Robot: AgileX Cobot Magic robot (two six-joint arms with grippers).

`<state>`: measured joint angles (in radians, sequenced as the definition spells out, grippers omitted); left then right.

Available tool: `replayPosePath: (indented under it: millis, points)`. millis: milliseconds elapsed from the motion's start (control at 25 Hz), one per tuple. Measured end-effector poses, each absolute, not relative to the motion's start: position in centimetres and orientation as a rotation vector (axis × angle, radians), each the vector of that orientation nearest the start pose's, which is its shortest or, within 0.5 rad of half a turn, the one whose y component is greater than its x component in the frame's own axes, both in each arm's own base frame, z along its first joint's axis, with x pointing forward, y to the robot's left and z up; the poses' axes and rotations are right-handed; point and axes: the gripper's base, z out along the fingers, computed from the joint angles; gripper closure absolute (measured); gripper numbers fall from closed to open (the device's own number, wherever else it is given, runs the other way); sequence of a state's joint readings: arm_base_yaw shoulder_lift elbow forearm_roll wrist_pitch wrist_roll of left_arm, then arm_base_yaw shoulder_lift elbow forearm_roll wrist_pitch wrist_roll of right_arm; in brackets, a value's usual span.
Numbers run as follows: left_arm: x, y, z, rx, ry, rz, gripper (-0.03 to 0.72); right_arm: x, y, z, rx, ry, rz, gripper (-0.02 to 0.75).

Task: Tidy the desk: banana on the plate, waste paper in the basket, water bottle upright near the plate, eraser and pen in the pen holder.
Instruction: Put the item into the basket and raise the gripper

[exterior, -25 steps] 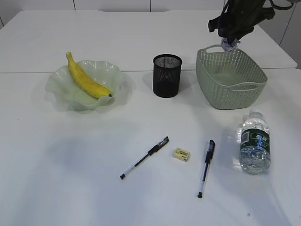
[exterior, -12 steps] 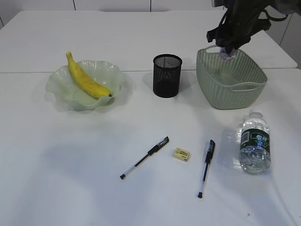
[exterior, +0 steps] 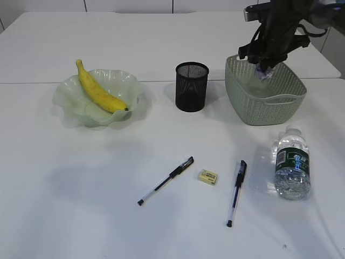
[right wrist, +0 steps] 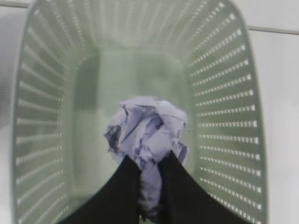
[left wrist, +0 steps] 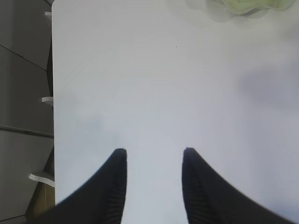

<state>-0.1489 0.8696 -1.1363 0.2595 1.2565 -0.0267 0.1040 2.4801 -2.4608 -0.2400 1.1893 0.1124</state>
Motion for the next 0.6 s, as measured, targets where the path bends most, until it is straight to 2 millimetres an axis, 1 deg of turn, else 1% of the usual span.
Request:
replayPosePath:
  millis: [160,280,480,600]
  points:
    - [13.2,0.3,40.2,0.142,2.442,0.262,0.412,53.5,2.4,22.6,0.009,2.656,-0.257,0.695]
    - [13.2,0.2,40.2,0.142,2.443,0.257,0.412,53.5,1.9,22.5,0.041,2.662,-0.222,0.694]
    - [13.2,0.0,40.2,0.143,2.447,0.223,0.412,53.6,2.1,22.5,0.054,2.657,-0.164,0.684]
    - [13.2,0.0,40.2,0.144,2.448,0.219,0.412,53.6,2.3,22.5,0.06,2.659,-0.13,0.664]
